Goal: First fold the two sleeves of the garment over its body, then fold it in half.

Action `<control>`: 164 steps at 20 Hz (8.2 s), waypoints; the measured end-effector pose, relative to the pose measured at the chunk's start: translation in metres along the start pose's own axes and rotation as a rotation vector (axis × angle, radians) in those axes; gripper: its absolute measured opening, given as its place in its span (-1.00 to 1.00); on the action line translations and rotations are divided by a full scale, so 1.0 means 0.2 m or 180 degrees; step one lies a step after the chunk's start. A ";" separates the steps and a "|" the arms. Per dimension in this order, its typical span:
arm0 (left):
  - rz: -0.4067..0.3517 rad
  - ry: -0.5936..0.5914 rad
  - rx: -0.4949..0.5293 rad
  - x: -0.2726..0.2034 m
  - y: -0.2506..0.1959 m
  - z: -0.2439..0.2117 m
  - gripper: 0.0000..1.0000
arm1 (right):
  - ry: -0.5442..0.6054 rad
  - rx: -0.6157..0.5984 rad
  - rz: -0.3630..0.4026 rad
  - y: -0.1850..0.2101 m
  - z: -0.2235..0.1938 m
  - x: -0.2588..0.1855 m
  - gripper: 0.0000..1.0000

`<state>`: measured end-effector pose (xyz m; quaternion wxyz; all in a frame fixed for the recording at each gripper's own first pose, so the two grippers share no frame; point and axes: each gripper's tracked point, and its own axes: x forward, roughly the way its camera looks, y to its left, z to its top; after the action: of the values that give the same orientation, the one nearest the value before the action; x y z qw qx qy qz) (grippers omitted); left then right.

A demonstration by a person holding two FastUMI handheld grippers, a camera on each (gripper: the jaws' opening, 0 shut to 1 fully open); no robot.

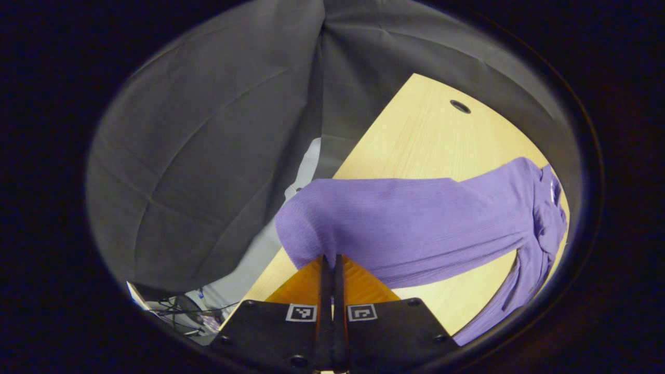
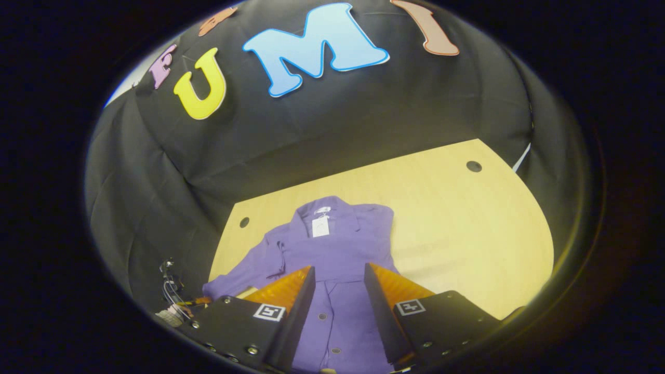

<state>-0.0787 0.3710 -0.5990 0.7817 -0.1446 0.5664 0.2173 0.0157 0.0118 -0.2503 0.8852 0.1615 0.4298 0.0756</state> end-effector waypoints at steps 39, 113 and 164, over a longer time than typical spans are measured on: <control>-0.1919 -0.0887 0.1946 -1.15 -2.89 0.23 -0.86 | -0.0595 0.1481 -0.0991 -1.06 -0.32 -0.76 0.25; -0.0258 0.1079 0.1881 -0.74 -1.10 -1.42 -0.86 | 0.2635 -0.0331 -0.1106 -0.78 -1.56 -0.30 -0.98; -0.1253 -0.0679 0.0808 -0.88 -2.24 1.00 -0.88 | 0.0285 0.0406 -0.0254 -0.24 0.67 0.61 -0.99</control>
<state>0.2645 0.0465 -0.3774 0.8762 -0.1291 0.4643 0.0021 0.1966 -0.0296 -0.2793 0.8552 0.1969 0.4790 0.0199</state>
